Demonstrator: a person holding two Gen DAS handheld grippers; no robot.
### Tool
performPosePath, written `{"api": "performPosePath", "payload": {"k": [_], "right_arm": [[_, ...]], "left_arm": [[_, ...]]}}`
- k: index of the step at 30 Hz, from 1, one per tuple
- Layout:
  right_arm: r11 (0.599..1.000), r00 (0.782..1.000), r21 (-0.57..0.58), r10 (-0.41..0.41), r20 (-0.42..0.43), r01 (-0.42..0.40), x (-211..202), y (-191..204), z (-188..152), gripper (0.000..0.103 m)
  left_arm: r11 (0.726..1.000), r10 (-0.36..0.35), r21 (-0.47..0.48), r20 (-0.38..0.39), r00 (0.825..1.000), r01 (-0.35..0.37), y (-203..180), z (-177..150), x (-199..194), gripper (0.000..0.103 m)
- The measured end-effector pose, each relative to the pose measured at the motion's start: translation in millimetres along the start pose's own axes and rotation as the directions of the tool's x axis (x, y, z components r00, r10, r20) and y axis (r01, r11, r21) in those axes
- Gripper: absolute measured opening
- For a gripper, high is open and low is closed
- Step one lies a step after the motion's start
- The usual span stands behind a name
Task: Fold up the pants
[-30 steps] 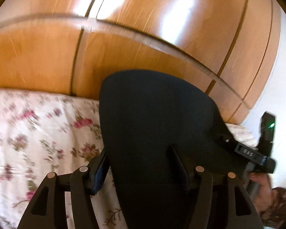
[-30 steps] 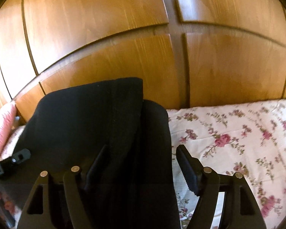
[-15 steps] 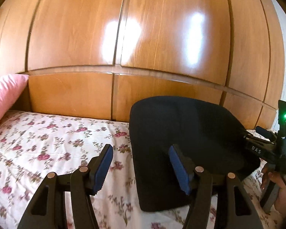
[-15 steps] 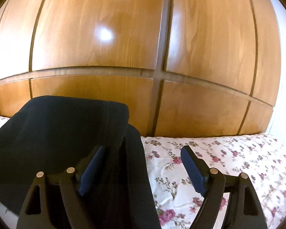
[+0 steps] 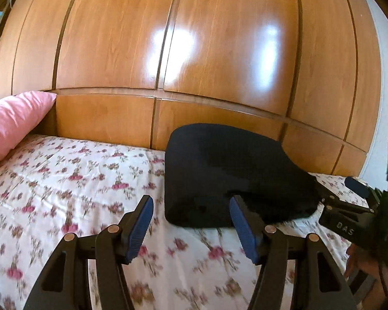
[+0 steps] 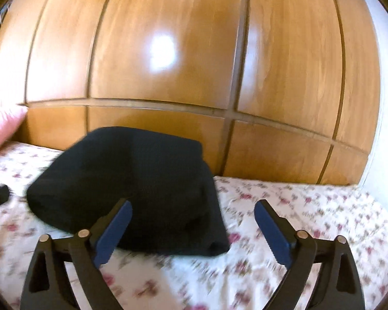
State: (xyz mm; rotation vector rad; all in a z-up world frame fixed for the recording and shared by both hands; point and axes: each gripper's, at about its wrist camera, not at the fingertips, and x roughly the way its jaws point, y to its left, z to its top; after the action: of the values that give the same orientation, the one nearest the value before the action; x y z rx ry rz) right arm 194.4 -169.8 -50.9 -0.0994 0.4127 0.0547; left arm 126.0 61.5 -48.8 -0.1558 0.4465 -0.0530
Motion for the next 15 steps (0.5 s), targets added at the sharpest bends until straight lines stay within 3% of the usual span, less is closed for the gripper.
{"api": "performPosePath", "payload": {"k": [7,11,15], "right_arm": [[0.973,0.996,0.228,0.046,-0.083,-0.026,-35.1,-3.5,-22.0,0.102],[0.984,0.996,0.171,0.051,-0.072,-0.038,-50.0,11.7,-32.8,0.102],[0.989,0.999,0.143,0.031,-0.028,-0.026,-61.8,15.8,-36.9,0.102]], "left_arm": [[1.000,0.031,0.002,0.016,0.999,-0.031,-14.4,-13.6,-26.9,0.064],[0.999,0.036,0.025,0.046,0.998,-0.037,-19.0,-18.6,-39.9,0.064],[0.997,0.066,0.044,0.028,0.997,-0.067,-22.5,-23.2,-40.7,0.064]]}}
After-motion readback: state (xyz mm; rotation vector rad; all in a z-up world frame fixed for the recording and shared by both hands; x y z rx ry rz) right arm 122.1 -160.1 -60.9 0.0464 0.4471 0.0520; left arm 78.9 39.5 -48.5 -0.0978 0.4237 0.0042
